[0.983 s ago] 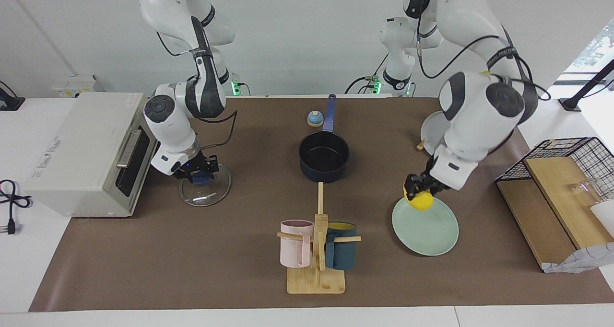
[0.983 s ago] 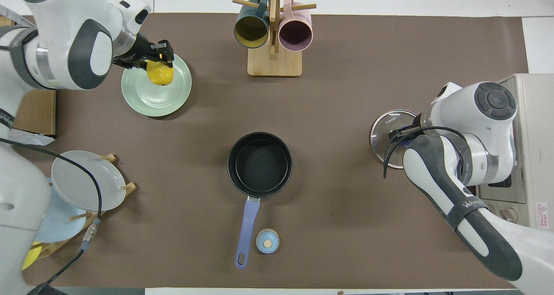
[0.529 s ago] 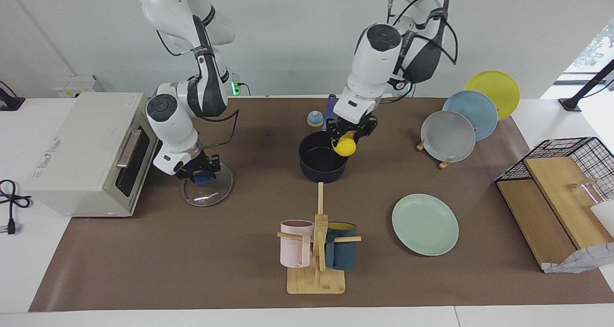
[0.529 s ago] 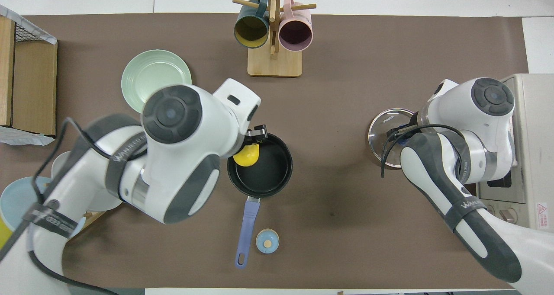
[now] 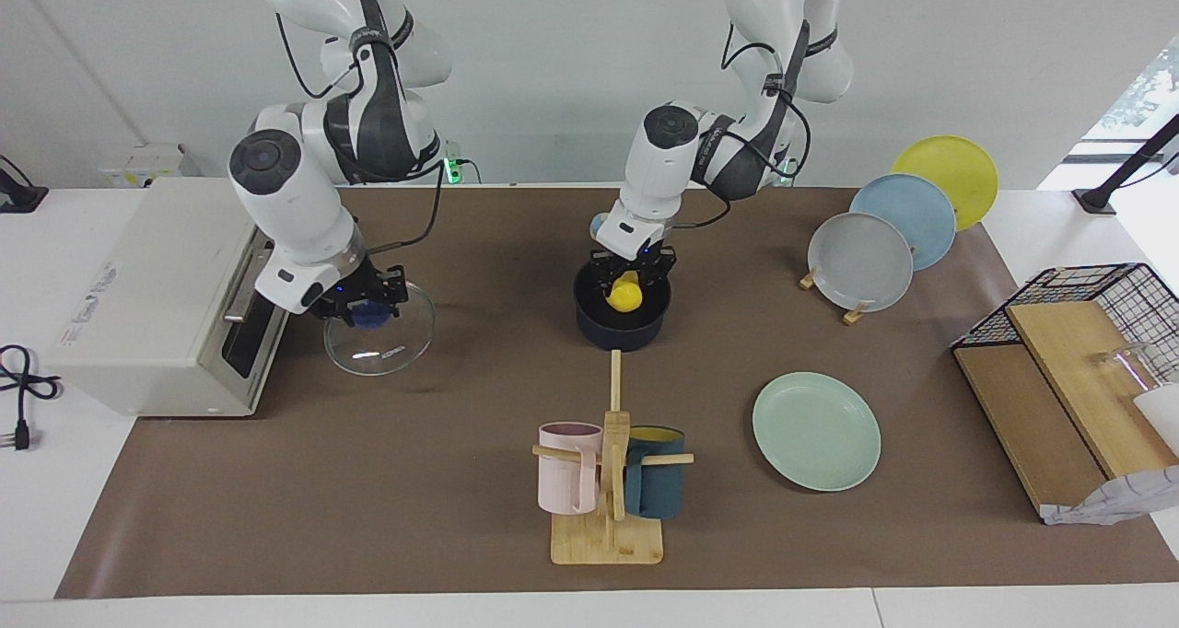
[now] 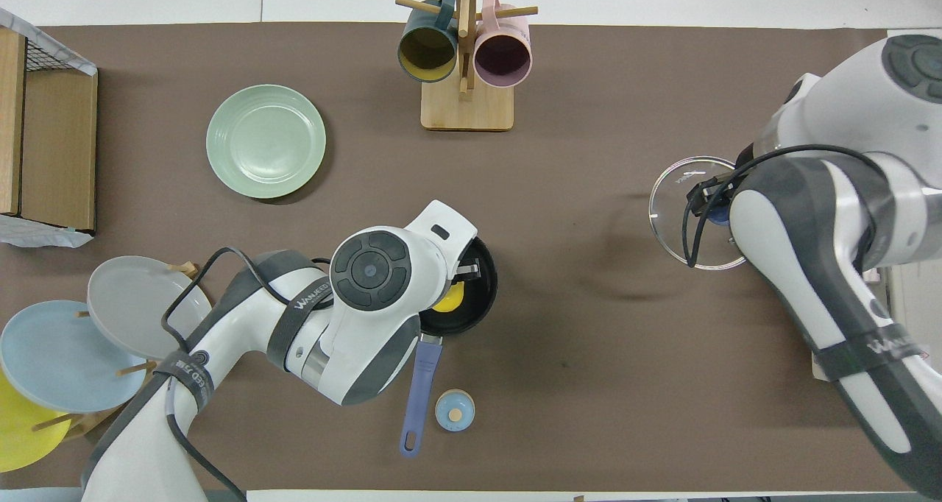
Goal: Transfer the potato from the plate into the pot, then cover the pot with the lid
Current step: 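Release the potato into the pot while the right gripper lifts the lid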
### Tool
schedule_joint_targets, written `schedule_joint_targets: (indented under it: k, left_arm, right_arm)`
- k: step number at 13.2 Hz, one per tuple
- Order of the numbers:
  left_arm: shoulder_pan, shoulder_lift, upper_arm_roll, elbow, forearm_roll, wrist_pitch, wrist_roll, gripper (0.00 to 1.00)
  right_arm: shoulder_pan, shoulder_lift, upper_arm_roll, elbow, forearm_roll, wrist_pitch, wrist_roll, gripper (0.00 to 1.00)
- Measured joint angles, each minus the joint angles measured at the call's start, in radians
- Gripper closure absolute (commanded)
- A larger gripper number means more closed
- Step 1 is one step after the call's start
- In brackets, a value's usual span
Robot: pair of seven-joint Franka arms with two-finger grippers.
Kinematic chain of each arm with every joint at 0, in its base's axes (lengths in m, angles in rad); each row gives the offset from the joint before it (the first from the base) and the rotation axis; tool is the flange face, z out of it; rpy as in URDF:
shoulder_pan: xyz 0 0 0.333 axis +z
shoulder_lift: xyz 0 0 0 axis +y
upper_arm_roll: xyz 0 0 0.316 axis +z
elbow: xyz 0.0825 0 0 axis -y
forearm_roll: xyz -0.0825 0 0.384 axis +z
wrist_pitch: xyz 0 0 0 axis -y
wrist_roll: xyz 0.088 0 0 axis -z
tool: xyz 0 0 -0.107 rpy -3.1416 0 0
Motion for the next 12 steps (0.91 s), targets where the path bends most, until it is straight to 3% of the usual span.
schedule_joint_targets:
  k: [3,8,10,12]
  left_arm:
    - [-0.010,0.027,0.000,-0.013,0.020,0.020,0.000,1.00]
    - [-0.028,0.033,0.000,-0.070,0.023,0.098,0.000,1.00]
    - [-0.028,0.033,0.000,-0.070,0.027,0.099,0.000,0.01]
    - [-0.030,0.033,0.000,-0.070,0.041,0.099,0.000,0.00]
  right_arm:
    - [-0.012,0.001,-0.001,0.159,0.000,-0.149,-0.002,1.00]
    - [0.062,0.024,0.005,0.175,-0.001,-0.170,0.010,1.00]
    - [0.065,0.026,0.005,0.175,-0.003,-0.172,0.012,1.00]
    - [0.066,0.026,0.004,0.177,-0.003,-0.173,0.014,1.00]
